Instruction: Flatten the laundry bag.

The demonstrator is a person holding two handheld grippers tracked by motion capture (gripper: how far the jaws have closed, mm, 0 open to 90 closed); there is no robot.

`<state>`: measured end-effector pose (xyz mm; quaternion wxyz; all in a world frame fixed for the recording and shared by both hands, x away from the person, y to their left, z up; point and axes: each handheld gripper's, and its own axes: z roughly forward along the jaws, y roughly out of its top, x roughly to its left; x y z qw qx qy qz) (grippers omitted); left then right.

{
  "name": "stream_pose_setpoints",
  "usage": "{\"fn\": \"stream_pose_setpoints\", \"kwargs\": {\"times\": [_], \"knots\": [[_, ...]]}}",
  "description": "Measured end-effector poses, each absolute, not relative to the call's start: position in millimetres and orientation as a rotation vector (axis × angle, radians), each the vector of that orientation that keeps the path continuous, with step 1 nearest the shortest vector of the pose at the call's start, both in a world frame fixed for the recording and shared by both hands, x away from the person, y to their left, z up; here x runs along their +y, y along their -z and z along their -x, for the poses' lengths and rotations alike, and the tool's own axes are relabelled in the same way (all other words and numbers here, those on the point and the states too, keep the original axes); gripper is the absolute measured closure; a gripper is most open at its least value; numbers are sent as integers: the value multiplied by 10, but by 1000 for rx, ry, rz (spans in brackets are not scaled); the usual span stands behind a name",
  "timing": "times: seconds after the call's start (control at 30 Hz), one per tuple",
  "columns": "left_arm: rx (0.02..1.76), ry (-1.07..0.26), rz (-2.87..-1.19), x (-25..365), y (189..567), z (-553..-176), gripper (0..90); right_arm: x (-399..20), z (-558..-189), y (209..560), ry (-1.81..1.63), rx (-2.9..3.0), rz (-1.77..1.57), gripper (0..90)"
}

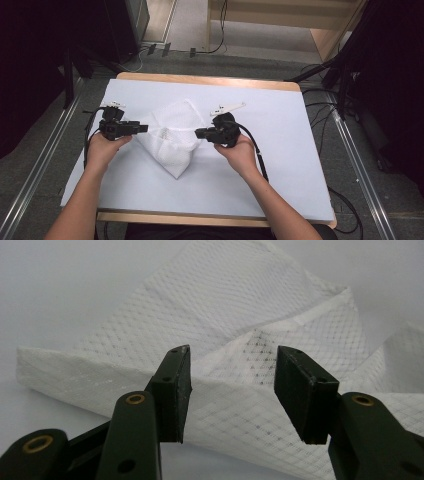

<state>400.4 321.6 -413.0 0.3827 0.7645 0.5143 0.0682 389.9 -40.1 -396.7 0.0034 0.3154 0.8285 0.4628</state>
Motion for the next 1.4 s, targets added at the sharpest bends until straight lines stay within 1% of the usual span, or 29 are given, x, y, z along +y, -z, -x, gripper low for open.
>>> {"fn": "stream_pose_setpoints", "kwargs": {"times": [0.3,0.4,0.5,0.93,1.2,1.4], "knots": [[1312,-176,-1913,3265,4049,-3996,497,-530,-4095,4366,-1315,2626,-1111,900],[1305,-182,-1910,3257,4020,-4000,495,-489,-4104,4499,-1291,2673,-1142,900],[1297,-182,-1917,3256,3995,-3999,494,-411,-4080,4544,-1298,2707,-1136,900],[1291,-204,-1905,3267,3929,-3986,482,-56,-3749,4342,-1472,2748,-951,900],[1294,-209,-1894,3319,3906,-3974,476,155,-3568,4288,-1506,2792,-859,900],[1304,-199,-1890,3328,3953,-3992,475,204,-3467,4186,-1547,2795,-793,898]]}}
